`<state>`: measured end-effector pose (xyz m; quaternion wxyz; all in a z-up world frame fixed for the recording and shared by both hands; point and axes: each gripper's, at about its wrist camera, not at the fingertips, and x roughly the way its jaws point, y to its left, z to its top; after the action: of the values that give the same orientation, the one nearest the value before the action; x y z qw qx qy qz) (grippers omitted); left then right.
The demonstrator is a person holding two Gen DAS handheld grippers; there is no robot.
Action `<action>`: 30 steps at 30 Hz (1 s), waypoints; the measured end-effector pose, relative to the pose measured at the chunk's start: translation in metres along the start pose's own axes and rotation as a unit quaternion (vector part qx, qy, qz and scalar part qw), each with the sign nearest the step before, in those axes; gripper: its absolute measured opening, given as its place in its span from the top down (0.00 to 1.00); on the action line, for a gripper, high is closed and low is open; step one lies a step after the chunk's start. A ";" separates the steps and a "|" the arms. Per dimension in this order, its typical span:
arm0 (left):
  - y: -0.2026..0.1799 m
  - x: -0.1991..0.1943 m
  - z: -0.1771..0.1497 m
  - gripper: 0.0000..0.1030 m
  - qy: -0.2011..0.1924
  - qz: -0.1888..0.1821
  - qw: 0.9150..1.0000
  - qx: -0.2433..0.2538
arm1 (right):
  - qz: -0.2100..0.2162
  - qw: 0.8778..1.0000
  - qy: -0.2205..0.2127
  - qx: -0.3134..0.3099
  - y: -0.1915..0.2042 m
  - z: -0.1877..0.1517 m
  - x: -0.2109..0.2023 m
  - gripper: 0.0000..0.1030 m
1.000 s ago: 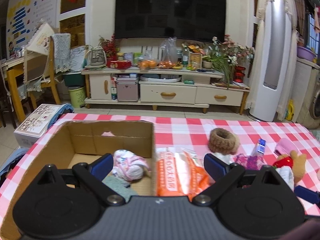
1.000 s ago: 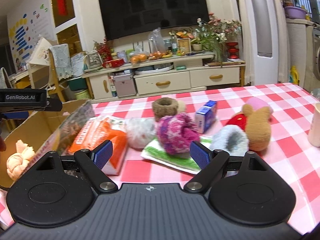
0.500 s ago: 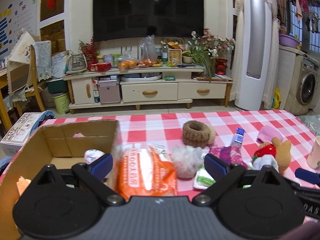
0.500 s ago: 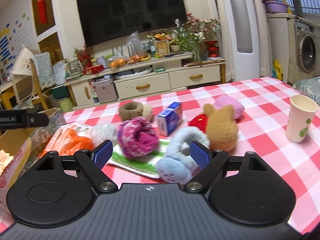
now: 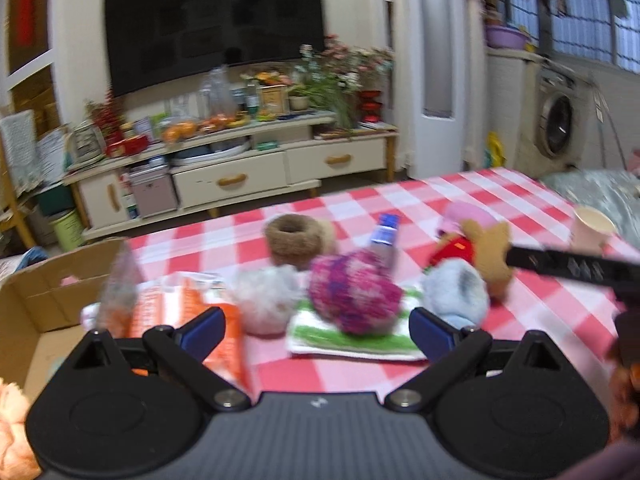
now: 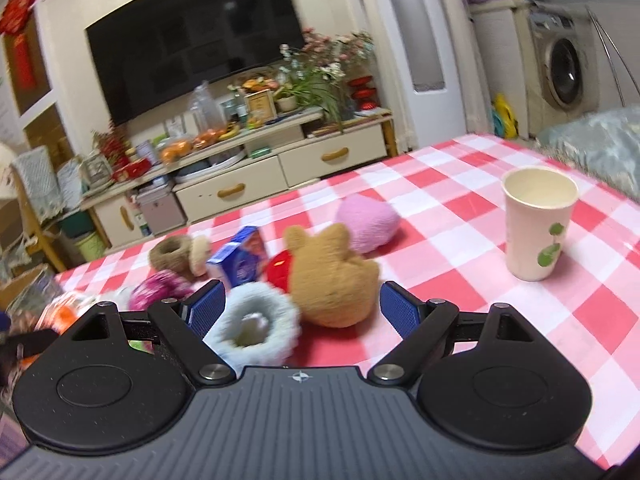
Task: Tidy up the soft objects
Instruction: 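Move both tools back toward the remaining soft items on the table, then grasp the light blue fuzzy slipper with the left tool while the right grasps the brown teddy bear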
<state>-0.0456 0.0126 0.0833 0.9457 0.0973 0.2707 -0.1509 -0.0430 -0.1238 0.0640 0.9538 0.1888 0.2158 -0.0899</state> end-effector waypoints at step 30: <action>-0.110 0.067 -0.004 0.06 0.004 -0.031 0.992 0.122 | 0.075 0.990 0.110 0.045 -0.021 0.015 0.063 0.00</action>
<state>-0.0307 -0.1047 0.0328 0.9206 0.2038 0.2574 -0.2114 0.0134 -0.1545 0.0413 0.9190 0.2555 0.3002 -0.0060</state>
